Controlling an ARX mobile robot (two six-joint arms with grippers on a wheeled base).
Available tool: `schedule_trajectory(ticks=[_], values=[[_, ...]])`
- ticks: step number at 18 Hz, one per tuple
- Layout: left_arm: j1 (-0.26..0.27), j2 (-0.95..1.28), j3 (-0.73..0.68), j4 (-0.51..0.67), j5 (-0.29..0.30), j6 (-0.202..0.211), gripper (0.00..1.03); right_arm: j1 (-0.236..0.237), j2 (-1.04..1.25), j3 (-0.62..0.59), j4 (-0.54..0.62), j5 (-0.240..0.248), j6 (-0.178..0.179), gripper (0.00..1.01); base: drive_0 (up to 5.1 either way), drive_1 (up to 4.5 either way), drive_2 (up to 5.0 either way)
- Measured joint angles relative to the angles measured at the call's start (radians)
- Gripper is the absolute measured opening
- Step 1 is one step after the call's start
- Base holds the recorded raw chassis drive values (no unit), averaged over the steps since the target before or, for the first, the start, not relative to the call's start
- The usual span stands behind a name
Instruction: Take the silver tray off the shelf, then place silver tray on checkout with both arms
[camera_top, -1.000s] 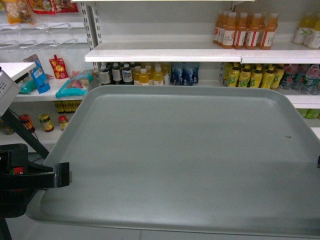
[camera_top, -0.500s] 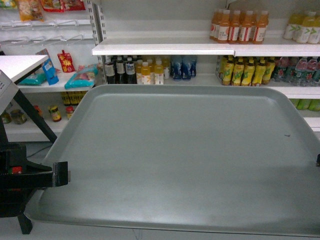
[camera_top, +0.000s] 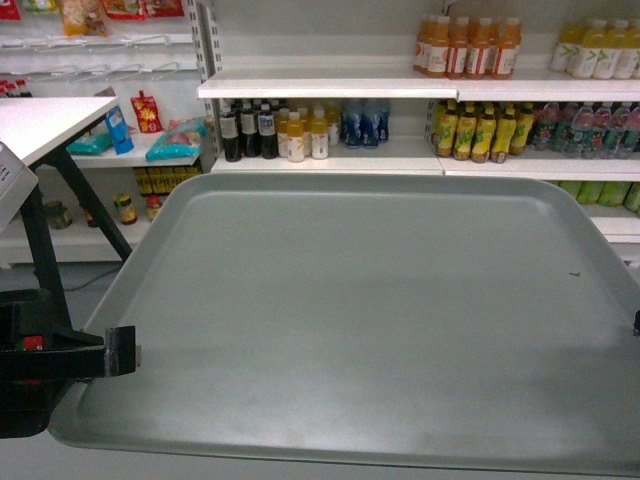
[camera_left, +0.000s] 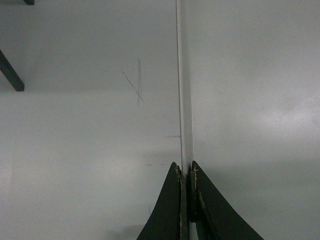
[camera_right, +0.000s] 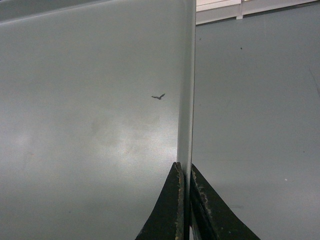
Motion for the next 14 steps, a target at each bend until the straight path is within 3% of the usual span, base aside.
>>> schedule_trajectory(ticks=[2, 6, 14], values=[[0.0, 0.0, 0.0, 0.001, 0.0, 0.0, 0.02, 0.0, 0.0, 0.0, -0.003, 0.0, 0.0, 0.03, 0.1, -3.97, 4.2], [0.0, 0.0, 0.0, 0.002, 0.0, 0.0, 0.02, 0.0, -0.002, 0.0, 0.0, 0.0, 0.0, 0.03, 0.0, 0.0, 0.0], [0.0, 0.0, 0.0, 0.003, 0.0, 0.0, 0.02, 0.0, -0.001, 0.0, 0.002, 0.001, 0.0, 0.03, -4.6, 2.53, 2.5]])
